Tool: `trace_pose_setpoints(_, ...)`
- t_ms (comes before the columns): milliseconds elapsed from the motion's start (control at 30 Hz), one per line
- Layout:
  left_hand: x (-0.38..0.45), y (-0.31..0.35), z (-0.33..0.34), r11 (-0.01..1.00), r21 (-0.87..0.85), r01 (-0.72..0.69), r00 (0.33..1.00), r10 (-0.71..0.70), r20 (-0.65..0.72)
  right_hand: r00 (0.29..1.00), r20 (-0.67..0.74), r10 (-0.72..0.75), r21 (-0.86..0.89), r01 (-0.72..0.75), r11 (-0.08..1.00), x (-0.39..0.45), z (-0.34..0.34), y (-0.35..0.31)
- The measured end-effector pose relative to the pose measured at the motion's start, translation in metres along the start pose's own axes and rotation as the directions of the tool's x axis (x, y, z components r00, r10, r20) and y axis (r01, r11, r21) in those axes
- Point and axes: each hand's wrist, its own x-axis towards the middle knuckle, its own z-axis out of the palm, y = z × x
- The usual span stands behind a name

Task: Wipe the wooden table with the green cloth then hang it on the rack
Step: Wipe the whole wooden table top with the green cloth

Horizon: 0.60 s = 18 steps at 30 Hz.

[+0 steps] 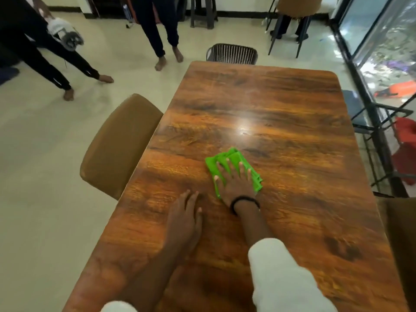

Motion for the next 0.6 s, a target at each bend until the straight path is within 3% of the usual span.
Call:
trace_pose_setpoints(133,0.019,0.025,0.019,0.995,0.034,-0.096,0.992,0.093,0.090,0.990,-0.036,0.133,0.017,-0.133,0.991,-0.034,-0.006,0.062)
trace_pose_setpoints(233,0.021,0.038,0.032,0.992,0.052,-0.111,0.987,0.104,0.125,0.975,-0.109,0.195,0.070,-0.188,0.980,-0.104,0.005,0.061)
trace_pose_setpoints(333,0.019,0.039,0.039,0.990,0.092,-0.107,0.989,0.097,0.109,0.981,-0.071,0.178,0.042,-0.176,0.984,-0.146,0.024,0.043)
trace_pose_setpoints(467,0.020,0.038,0.040,0.982,0.142,-0.123,0.988,0.107,0.116,0.985,-0.111,0.135,0.000,-0.136,0.991,-0.107,0.016,0.050)
trace_pose_setpoints(600,0.022,0.039,0.038,0.974,0.180,-0.136,0.985,0.114,0.127,0.983,-0.048,0.176,0.004,-0.176,0.984,-0.056,0.000,0.054)
